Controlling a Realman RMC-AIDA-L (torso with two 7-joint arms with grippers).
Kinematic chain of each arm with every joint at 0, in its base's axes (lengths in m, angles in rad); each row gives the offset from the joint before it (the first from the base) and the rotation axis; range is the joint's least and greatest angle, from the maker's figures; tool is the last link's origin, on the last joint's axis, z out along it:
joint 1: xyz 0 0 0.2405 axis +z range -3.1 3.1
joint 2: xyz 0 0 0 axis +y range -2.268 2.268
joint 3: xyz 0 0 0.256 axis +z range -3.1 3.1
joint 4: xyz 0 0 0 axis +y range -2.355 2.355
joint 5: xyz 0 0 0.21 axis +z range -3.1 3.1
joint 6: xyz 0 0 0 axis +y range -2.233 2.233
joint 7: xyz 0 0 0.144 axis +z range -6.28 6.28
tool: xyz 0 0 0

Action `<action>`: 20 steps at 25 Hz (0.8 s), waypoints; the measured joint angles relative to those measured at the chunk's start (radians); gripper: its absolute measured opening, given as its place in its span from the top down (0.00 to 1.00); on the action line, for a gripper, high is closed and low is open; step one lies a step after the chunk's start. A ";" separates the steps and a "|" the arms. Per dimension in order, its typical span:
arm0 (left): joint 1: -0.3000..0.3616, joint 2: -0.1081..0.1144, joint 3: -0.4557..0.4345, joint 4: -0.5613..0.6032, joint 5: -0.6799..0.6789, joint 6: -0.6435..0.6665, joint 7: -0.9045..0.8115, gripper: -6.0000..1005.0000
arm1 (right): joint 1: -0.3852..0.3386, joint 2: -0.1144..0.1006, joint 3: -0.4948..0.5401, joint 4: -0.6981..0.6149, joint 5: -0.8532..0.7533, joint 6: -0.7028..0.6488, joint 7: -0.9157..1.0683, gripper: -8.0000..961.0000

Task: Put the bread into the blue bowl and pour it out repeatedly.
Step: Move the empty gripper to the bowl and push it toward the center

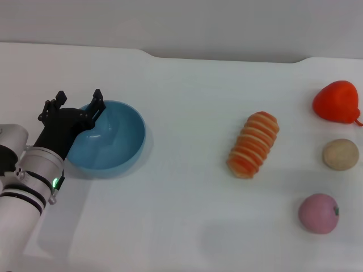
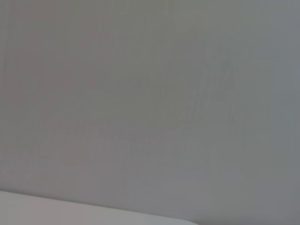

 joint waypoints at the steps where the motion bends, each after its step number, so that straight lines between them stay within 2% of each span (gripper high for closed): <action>1: 0.000 0.000 0.000 0.000 0.000 0.000 0.000 0.14 | 0.000 0.000 0.000 0.000 0.000 0.000 0.000 0.29; 9: 0.000 0.002 -0.001 0.000 -0.002 0.000 -0.012 0.14 | -0.001 0.000 0.000 0.002 0.000 0.002 0.000 0.29; 13: -0.001 0.000 -0.036 -0.004 -0.002 0.011 -0.029 0.14 | -0.003 0.000 0.000 0.004 0.000 0.002 0.000 0.28; 20: -0.079 0.014 -0.052 0.017 0.006 0.032 -0.135 0.14 | -0.001 0.000 0.000 0.001 0.000 0.004 0.000 0.28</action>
